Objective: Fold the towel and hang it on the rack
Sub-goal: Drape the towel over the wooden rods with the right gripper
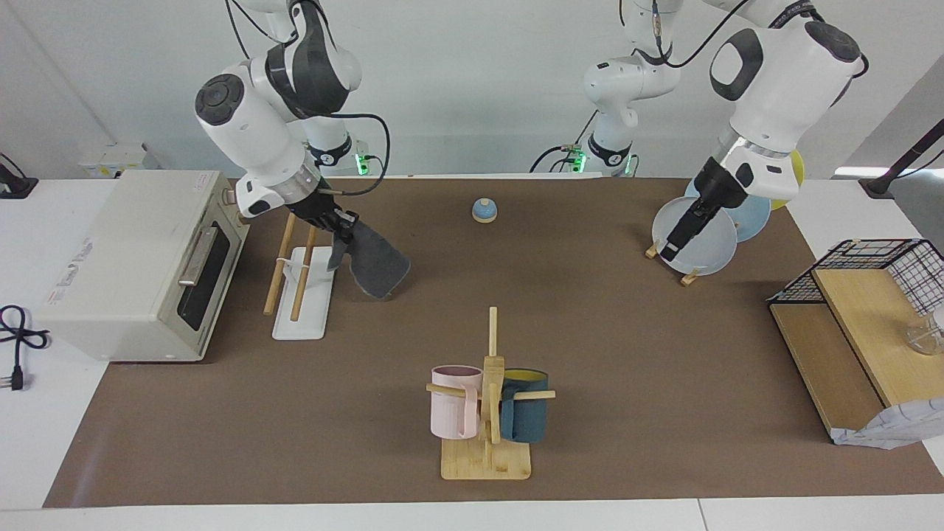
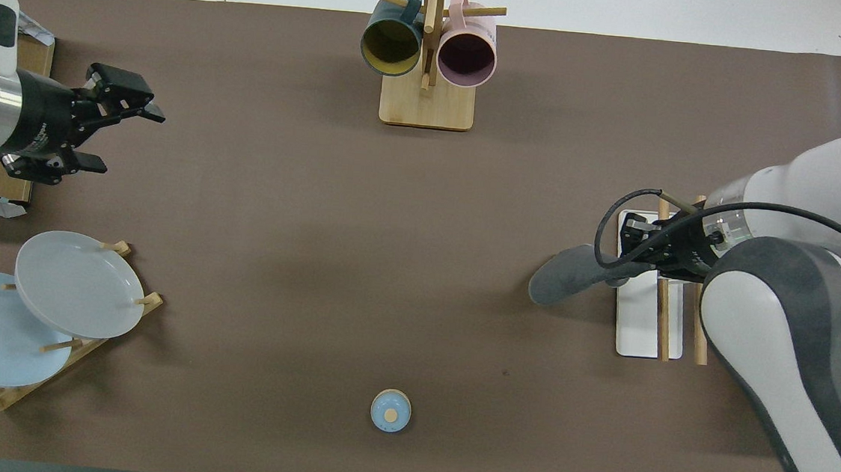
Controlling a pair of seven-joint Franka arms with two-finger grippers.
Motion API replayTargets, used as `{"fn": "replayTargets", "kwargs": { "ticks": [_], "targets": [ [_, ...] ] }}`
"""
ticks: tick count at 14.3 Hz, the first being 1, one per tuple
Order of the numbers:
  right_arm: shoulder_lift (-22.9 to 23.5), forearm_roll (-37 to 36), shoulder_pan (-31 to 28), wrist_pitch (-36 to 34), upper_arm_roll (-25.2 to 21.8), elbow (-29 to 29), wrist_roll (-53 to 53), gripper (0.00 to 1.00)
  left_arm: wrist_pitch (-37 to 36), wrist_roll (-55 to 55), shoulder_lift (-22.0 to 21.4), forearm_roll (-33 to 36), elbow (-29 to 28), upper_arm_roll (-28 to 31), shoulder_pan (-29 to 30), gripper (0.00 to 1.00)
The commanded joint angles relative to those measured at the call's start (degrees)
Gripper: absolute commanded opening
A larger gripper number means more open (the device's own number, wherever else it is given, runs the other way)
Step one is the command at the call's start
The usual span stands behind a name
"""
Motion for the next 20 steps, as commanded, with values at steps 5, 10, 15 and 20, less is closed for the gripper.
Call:
{"fn": "replayTargets", "kwargs": {
  "ticks": [5, 10, 15, 20],
  "targets": [
    [-2.38, -12.05, -4.05, -1.83, 0.74, -2.93, -18.02, 0.0, -11.87, 26.97, -0.67, 10.14, 4.57, -0.34, 2.22, 1.0],
    [-2.38, -18.37, -5.47, -5.27, 0.74, -0.99, -28.13, 0.0, -17.25, 32.0, -2.51, 11.21, 5.55, 15.11, -12.34, 1.0],
    [-2.64, -24.52, -5.38, -5.19, 0.74, -1.16, -35.52, 0.0, -16.81, 31.56, -3.84, 9.89, 3.26, 15.48, -12.37, 1.0],
    [-2.64, -28.49, -5.56, -2.3, 0.65, -1.51, -39.47, 0.0, -17.51, 31.47, -3.4, 9.89, 3.18, 14.78, -12.54, 1.0]
  ]
}}
